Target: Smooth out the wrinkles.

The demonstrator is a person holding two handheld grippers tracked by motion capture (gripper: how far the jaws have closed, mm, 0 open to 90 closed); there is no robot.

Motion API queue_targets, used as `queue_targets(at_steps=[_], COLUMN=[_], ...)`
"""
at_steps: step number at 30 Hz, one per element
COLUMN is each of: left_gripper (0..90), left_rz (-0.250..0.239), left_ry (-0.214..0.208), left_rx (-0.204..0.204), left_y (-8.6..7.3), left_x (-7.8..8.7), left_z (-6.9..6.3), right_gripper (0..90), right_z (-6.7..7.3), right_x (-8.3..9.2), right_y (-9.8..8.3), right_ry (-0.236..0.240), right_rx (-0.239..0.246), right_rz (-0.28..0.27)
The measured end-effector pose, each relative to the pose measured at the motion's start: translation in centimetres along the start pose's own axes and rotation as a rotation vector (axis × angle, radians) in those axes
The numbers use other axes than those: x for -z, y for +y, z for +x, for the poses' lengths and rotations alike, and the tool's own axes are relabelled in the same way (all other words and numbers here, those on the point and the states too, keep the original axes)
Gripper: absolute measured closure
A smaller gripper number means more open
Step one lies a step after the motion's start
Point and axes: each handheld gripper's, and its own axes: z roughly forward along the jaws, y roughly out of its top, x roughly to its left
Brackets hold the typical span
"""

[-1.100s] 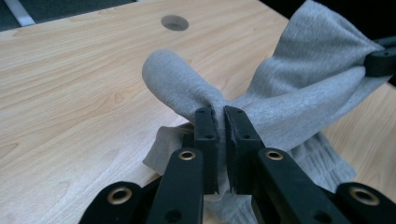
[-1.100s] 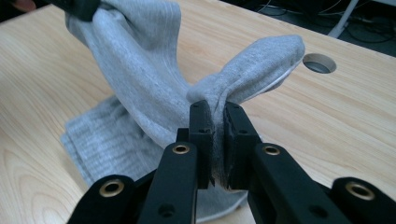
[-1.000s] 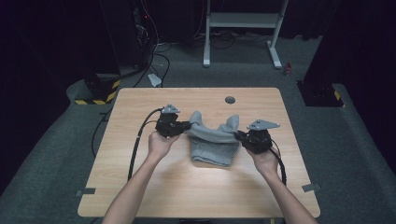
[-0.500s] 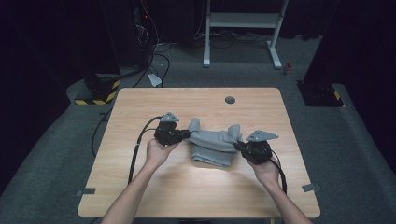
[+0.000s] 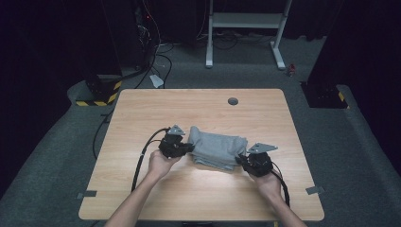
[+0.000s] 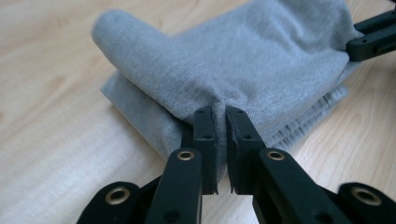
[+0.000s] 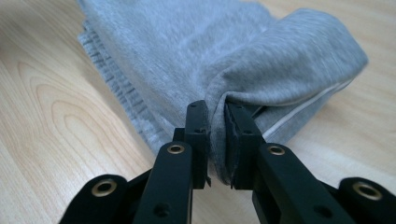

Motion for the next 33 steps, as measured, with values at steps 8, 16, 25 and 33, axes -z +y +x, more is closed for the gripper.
queue_targets(at_steps=[8, 16, 25, 33], left_gripper=[83.2, 83.4, 83.5, 71.0], left_rz=[0.039, -0.011, -0.044, -0.087], left_ry=[0.003, 0.047, 0.121, 0.069], left_rx=[-0.006, 0.057, 0.102, 0.097], left_y=[-1.0, -1.1, -0.4, -0.3], left_x=[-1.2, -2.6, -4.0, -2.7], left_z=[-0.6, -0.2, 0.1, 0.2], right_gripper=[80.1, 81.0, 81.0, 71.3], right_z=[-0.2, -1.8, -4.5, -4.7], right_x=[-1.2, -2.9, -5.1, -4.5], right_y=[-0.4, 0.1, 2.2, 2.0], right_ry=[-0.005, -0.069, -0.112, -0.095], right_rx=[-0.007, -0.018, -0.077, -0.106], right_rz=[0.053, 0.044, 0.042, 0.033])
